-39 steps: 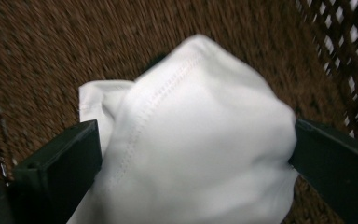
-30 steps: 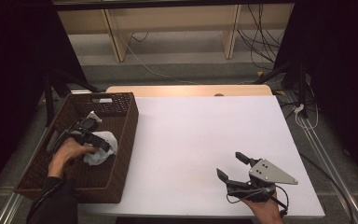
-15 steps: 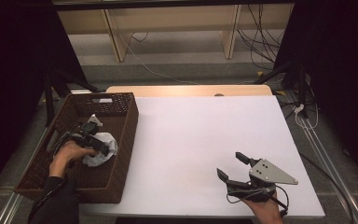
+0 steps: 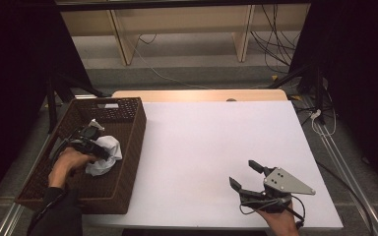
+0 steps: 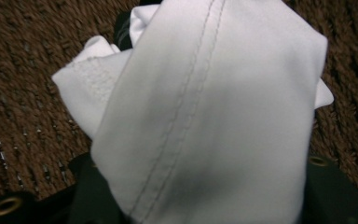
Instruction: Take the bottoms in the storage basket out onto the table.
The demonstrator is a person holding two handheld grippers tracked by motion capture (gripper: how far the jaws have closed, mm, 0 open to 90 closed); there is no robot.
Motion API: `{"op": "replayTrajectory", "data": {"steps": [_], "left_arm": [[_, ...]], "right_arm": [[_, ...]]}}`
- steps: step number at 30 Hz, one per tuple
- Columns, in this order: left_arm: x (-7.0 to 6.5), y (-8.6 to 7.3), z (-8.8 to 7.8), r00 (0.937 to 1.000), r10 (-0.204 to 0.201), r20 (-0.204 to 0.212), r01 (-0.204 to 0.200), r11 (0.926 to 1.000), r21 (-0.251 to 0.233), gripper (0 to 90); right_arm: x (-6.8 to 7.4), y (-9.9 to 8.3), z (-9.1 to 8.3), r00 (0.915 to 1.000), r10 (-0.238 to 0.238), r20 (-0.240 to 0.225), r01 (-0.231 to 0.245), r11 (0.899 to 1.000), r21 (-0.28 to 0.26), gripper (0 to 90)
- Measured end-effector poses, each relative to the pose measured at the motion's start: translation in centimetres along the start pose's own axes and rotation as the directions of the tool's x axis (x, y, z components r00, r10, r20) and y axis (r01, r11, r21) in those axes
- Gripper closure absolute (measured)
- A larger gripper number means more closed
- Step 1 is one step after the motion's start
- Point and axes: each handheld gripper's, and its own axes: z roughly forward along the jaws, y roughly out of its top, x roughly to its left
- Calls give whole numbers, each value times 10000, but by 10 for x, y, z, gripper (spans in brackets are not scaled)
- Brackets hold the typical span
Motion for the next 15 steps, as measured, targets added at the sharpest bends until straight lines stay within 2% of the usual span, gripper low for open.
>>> {"op": "replayTrajectory", "data": {"steps": [4, 5, 6, 8, 10, 13, 15], "left_arm": [[7, -1, -8, 9991, -304, 307, 321, 9980, -550, 539], [11, -2, -15, 9978, -537, 397, 574, 9934, -994, 539], [11, -2, -15, 9978, -537, 397, 574, 9934, -994, 539], [16, -2, -24, 9929, -896, 779, 1000, 9848, -1423, 539], [20, -4, -31, 9881, -961, 1198, 1164, 9775, -1760, 538], [26, -6, -42, 9756, -1368, 1716, 1780, 9505, -2547, 539], [28, -7, -46, 9710, -1423, 1924, 1938, 9391, -2837, 538]], "right_arm": [[0, 0, 0, 10000, -2, 0, 2, 10000, -17, 226], [0, 0, 0, 10000, -20, 11, 20, 10000, -8, 226], [0, 0, 0, 10000, -20, 11, 20, 10000, -8, 226], [0, 0, 0, 10000, 18, 16, -18, 10000, -26, 226], [0, 0, 0, 10000, 24, 43, -24, 10000, 7, 227], [-1, 0, 0, 10000, 43, 52, -43, 10000, -9, 229], [0, 0, 0, 10000, 42, 66, -42, 10000, 5, 229]]}}
